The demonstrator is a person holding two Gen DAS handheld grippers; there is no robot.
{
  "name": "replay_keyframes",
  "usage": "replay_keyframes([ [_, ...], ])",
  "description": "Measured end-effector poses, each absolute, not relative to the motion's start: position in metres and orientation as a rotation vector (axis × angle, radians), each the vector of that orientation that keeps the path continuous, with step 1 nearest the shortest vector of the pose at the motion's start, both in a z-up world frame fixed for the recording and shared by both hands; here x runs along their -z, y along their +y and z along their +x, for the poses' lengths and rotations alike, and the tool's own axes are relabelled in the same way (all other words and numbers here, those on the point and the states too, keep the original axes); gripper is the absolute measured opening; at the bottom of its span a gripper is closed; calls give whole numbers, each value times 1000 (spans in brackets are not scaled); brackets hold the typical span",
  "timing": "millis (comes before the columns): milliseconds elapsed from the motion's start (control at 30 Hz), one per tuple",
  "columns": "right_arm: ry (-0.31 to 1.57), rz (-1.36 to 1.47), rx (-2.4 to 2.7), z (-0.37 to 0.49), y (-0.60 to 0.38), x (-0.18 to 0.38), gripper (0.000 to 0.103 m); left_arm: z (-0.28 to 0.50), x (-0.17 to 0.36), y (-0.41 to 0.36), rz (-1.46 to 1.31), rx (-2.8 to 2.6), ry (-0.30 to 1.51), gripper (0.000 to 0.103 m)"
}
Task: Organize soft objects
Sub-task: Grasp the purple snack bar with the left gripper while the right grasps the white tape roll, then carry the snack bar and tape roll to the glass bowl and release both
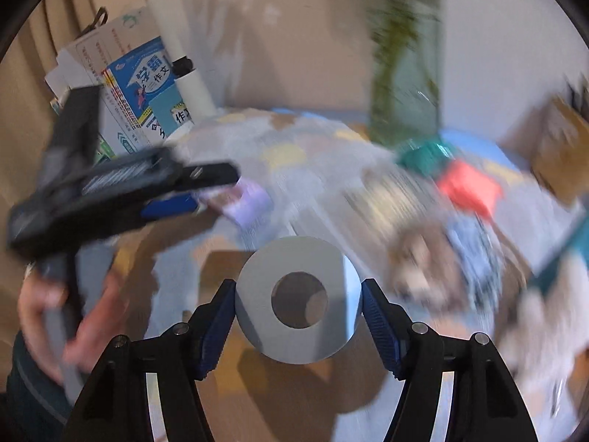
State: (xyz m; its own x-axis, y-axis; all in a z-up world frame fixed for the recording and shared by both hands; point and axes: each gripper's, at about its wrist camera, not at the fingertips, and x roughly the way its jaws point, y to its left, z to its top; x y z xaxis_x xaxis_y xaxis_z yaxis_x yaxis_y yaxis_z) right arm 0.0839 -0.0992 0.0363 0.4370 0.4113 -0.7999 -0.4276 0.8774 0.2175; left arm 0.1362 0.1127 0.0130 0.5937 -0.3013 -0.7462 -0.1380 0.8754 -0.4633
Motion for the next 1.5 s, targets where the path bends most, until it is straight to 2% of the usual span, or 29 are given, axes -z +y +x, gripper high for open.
replay_keyframes([
  [200, 952, 126, -556, 74, -133, -25, 67, 161, -14, 79, -265, 119, 943, 79],
  [333, 931, 122, -550, 68, -132, -25, 67, 158, -12, 67, -180, 107, 929, 79],
  [367, 923, 108, -541, 66, -130, -26, 67, 156, -11, 64, -156, 91, 924, 75],
  [400, 913, 90, -525, 64, -129, -28, 67, 155, -12, 62, -136, 79, 923, 55],
  [433, 900, 73, -505, 61, -129, -29, 67, 155, -12, 61, -116, 74, 923, 41],
  [467, 888, 64, -496, 58, -129, -31, 67, 152, -13, 60, -102, 83, 924, 35],
  [767, 842, 99, -381, 22, -162, -51, 67, 83, -38, 50, -168, 219, 875, 35],
  [967, 927, -70, -179, -8, -191, -47, 67, 35, -43, -2, -170, 379, 851, 35],
  [1067, 964, -31, -130, -17, -222, -33, 68, 25, -36, -30, -144, 419, 843, 35],
  [1233, 950, 163, -174, -30, -257, -24, 76, 23, -15, -44, -109, 375, 875, 35],
  [1267, 935, 177, -178, -33, -259, -26, 87, 23, -16, -43, -112, 373, 870, 35],
  [1300, 920, 187, -166, -36, -262, -27, 95, 22, -17, -42, -118, 381, 861, 35],
  [1500, 966, 141, -146, -33, -246, -23, 95, 19, -16, -50, -74, 383, 853, 35],
])
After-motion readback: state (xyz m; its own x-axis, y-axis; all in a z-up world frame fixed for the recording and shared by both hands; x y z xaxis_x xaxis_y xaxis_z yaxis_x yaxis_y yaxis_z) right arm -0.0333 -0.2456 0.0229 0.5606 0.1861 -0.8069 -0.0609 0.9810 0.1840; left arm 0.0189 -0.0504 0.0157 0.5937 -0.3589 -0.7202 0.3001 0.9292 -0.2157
